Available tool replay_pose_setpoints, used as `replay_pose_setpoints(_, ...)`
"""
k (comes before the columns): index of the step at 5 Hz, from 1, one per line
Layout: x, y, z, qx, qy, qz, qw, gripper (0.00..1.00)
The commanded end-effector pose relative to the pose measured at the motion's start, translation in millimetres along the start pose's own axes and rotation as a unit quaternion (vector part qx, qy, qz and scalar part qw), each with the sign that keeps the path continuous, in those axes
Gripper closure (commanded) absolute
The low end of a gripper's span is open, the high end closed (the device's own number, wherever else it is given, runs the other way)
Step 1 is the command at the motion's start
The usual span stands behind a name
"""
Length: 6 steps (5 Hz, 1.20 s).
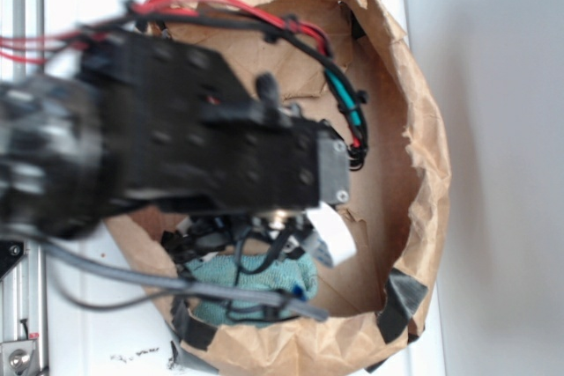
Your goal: Grab the blue sponge.
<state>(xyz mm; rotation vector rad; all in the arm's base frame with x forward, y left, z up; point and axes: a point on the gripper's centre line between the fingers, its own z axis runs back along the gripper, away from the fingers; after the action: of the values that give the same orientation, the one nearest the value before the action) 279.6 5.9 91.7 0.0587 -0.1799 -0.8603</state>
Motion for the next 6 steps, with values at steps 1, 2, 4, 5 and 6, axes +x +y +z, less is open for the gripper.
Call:
replay_pose_setpoints(1,-6.1,11.0,16.5,0.034,-0.009,0.013,0.999,0.0)
replay_pose_setpoints(2,-16.2,23.8,7.7,0.04,0.005,0.03,0.999,0.0)
replay_pose_setpoints(4,-30.4,42.7,-9.1,0.045,0.032,0.056,0.997,0.0)
replay_pose_setpoints(5,-28.9,42.2,-17.5,0.047,0.045,0.051,0.997,0.0)
replay_pose_setpoints(6,-25.6,36.0,-25.9,0.041,0.042,0.043,0.997,0.0)
